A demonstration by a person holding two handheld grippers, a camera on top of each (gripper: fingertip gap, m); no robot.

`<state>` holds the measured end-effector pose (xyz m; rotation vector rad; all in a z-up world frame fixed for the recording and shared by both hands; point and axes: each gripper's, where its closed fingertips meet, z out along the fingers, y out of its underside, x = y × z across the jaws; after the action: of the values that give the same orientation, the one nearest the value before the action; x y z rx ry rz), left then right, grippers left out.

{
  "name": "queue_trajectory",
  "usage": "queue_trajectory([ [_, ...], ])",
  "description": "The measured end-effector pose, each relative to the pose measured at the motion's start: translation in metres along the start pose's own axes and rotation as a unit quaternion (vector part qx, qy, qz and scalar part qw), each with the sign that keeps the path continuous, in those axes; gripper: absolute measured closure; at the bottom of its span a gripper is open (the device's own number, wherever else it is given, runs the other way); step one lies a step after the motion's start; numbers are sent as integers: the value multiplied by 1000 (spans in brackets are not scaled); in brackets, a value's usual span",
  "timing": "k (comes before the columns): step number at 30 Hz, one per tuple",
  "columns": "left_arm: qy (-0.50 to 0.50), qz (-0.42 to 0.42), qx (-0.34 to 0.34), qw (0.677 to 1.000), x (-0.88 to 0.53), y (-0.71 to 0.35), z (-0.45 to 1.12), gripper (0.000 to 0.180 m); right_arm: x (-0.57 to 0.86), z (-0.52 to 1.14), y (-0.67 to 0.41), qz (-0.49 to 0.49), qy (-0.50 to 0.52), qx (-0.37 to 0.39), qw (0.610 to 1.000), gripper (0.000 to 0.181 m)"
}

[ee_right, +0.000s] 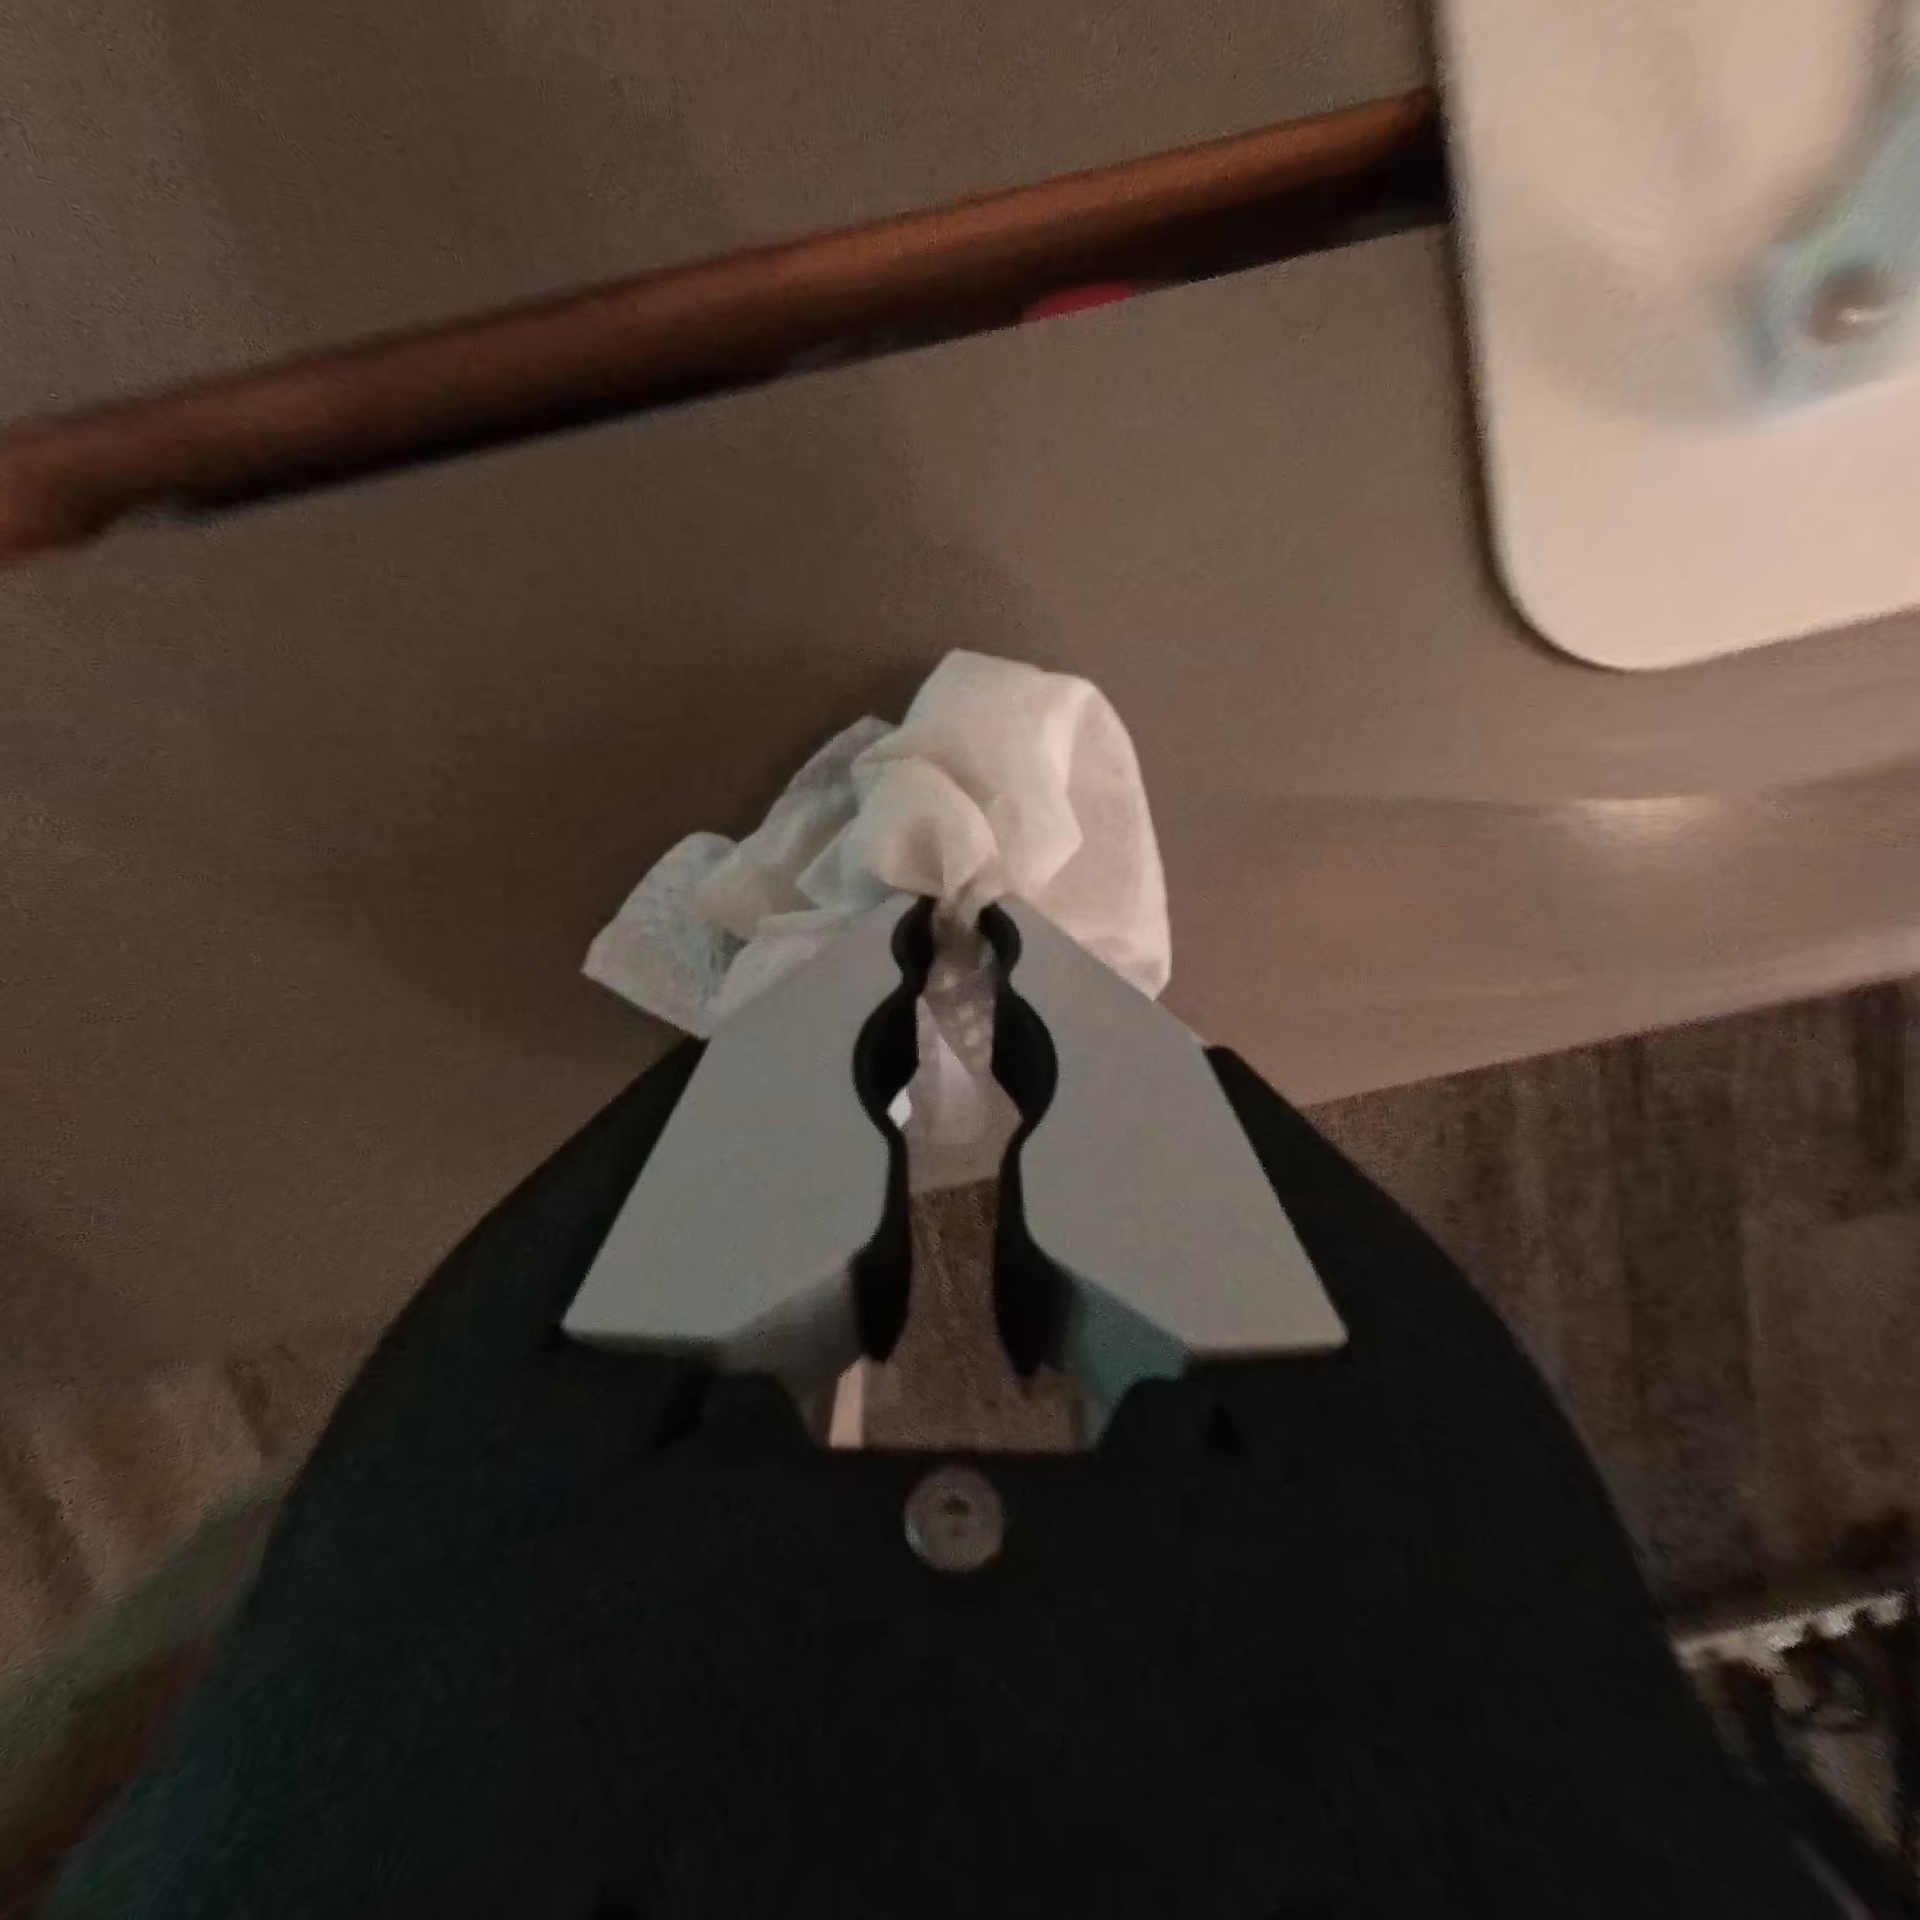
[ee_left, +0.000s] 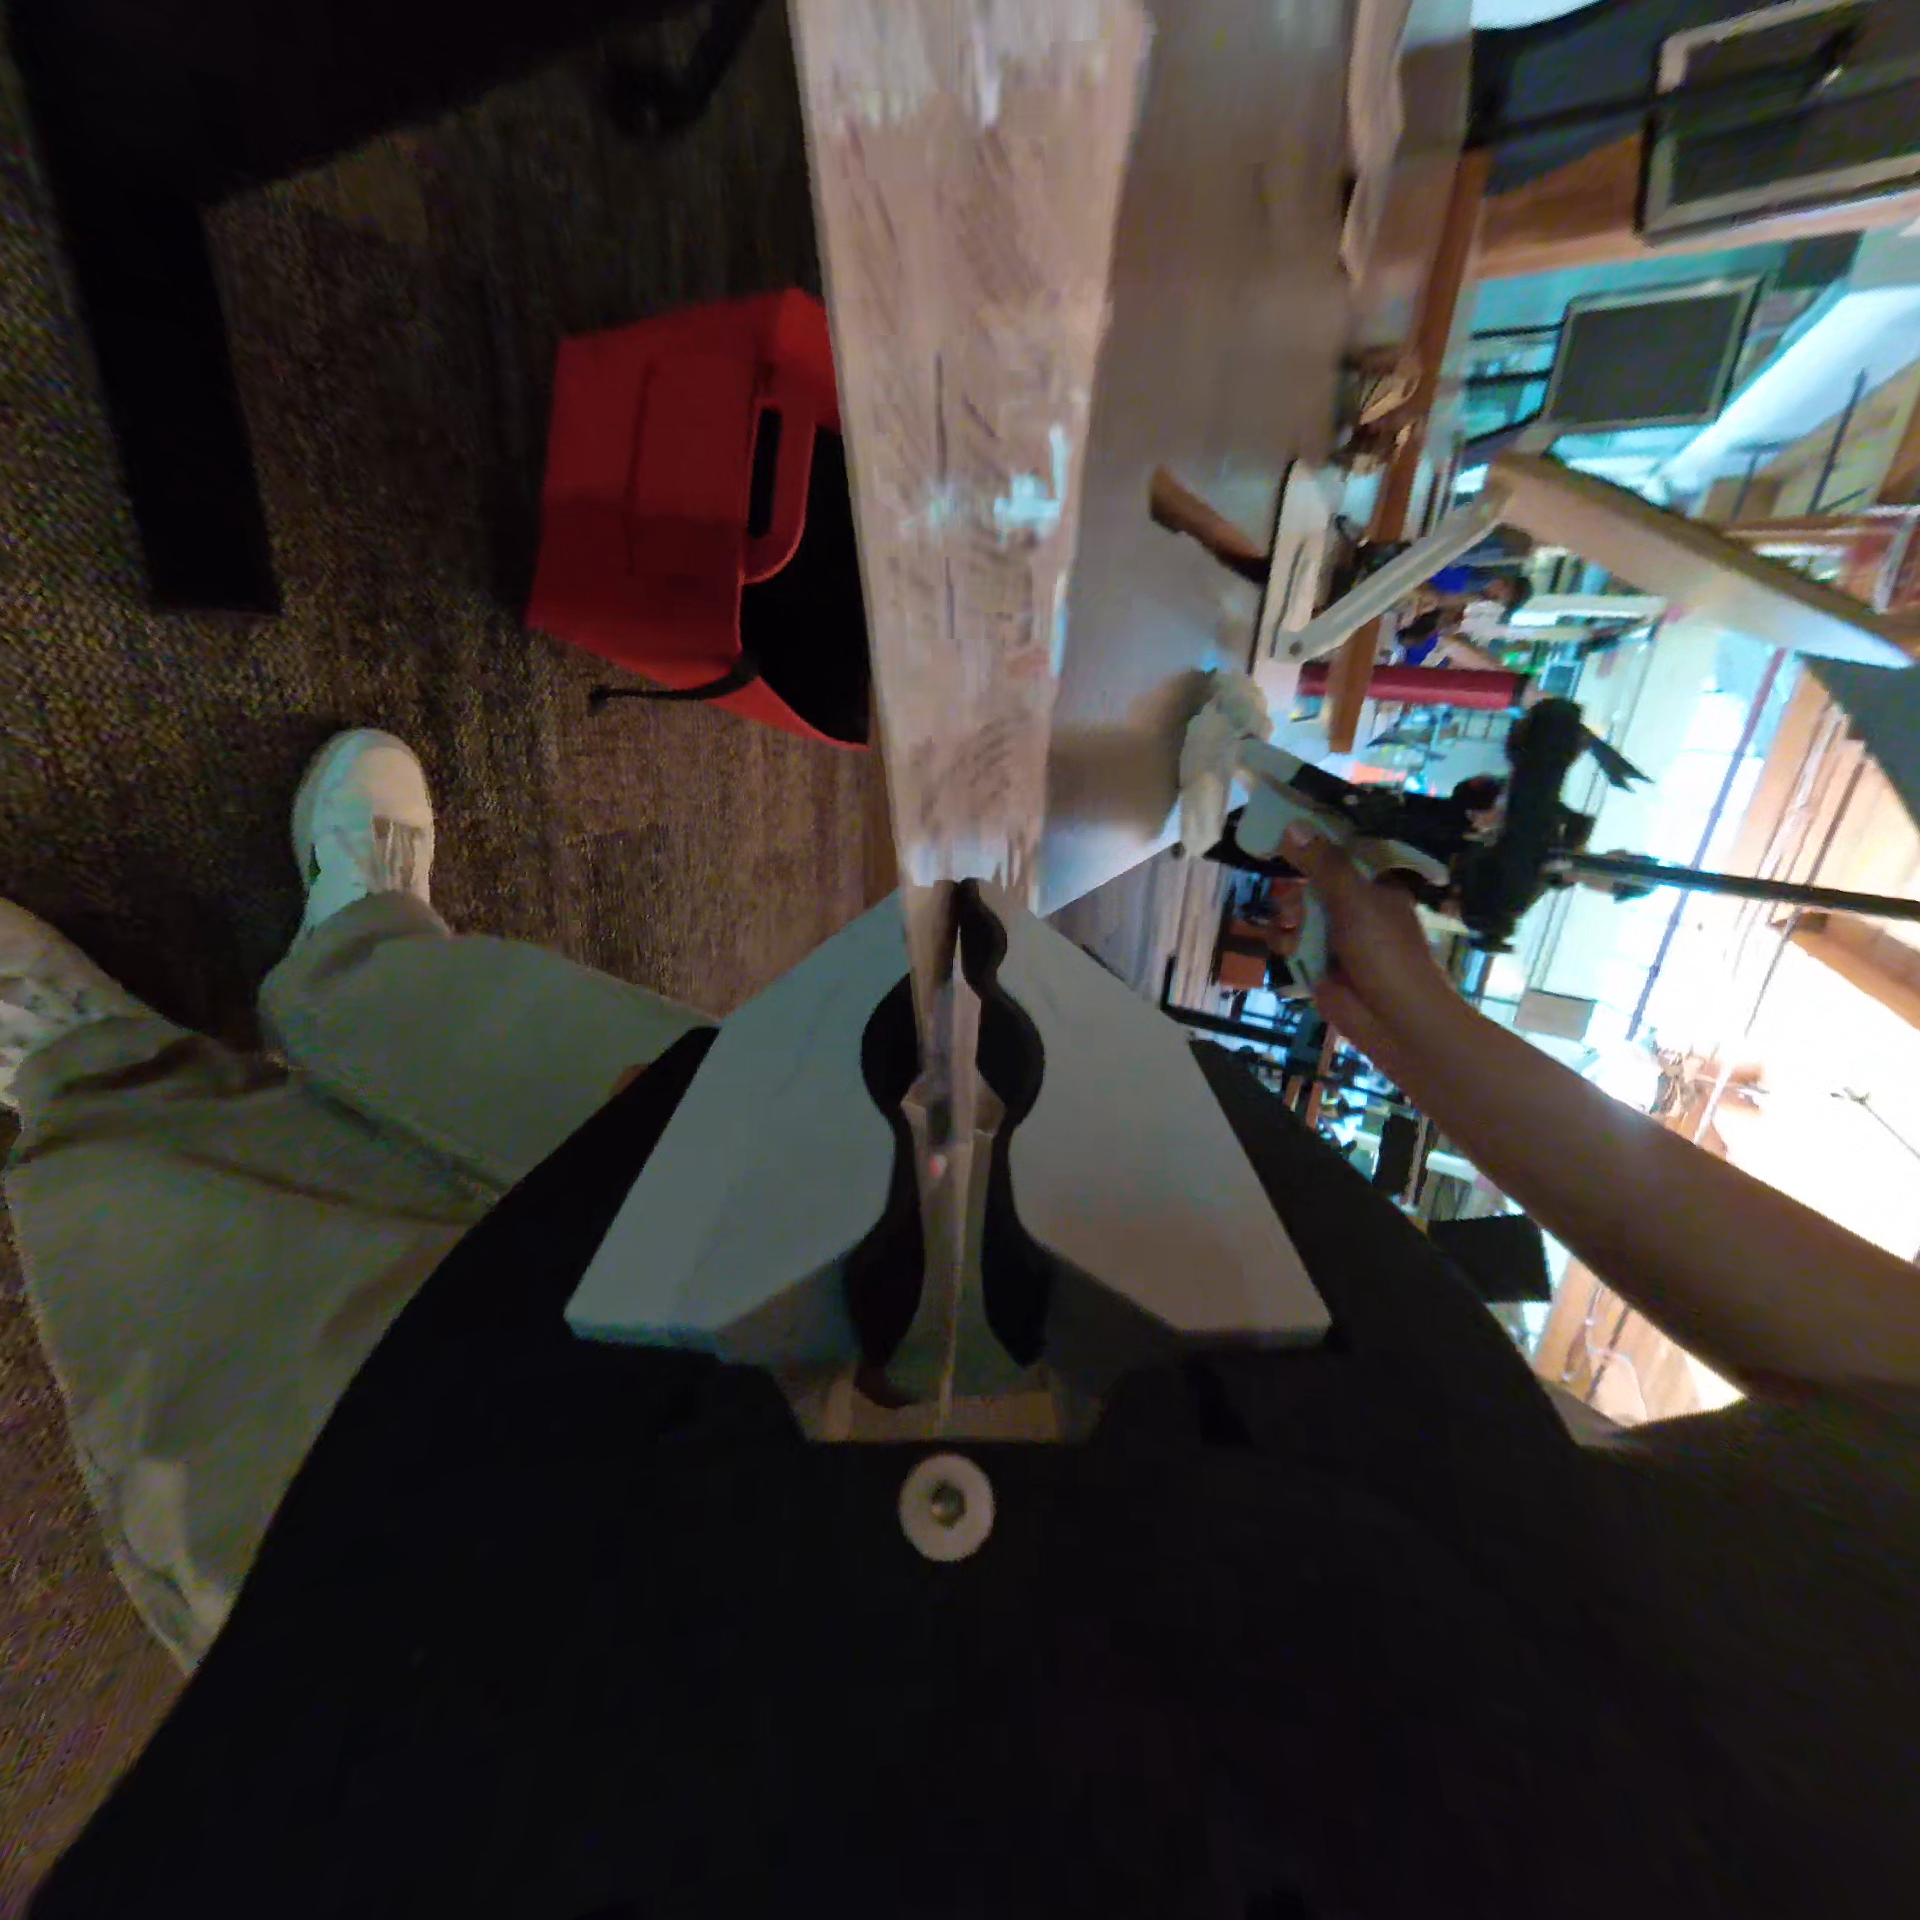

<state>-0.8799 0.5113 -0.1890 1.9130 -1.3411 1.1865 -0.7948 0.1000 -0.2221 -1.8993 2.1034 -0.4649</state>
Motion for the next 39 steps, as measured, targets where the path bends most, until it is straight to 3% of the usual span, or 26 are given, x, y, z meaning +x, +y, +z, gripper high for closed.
queue_trajectory([
  [1,4,1,11,1000,5,-4,-8,180,0,3,-2,35,6,5,999,176],
  [4,15,10,39,999,20,-12,-30,180,-56,5,-7,46,-51,37,997,176],
  [7,21,20,48,998,30,-17,-40,180,-169,-3,5,-83,-175,43,980,176],
  [10,23,25,50,998,37,-23,-38,180,-198,2,-9,-198,-181,60,961,176],
  [14,33,28,66,997,54,-39,-40,180,-109,38,-75,-117,-108,64,985,176],
  [15,32,33,70,996,59,-42,-42,180,-102,41,-77,-107,-157,49,981,176],
  [16,34,37,74,996,63,-45,-44,180,-101,41,-75,-112,-186,58,974,176],
  [19,41,40,87,995,73,-51,-46,180,-105,39,-71,-144,-119,95,978,176],
  [21,39,40,91,994,77,-55,-47,180,-159,31,-57,-105,-198,80,971,176],
  [24,37,44,96,994,81,-62,-46,180,-181,28,-53,-148,-112,112,976,177],
  [26,42,45,104,993,87,-67,-48,180,-181,28,-52,-148,-147,121,971,176],
  [30,36,61,87,994,93,-65,-48,180,-186,23,-52,-211,-231,78,947,176],
  [34,35,54,93,994,92,-65,-45,180,-234,5,-20,-322,-328,65,886,176],
  [39,32,49,115,992,99,-69,-57,180,-294,21,-54,-415,-352,117,831,176],
])
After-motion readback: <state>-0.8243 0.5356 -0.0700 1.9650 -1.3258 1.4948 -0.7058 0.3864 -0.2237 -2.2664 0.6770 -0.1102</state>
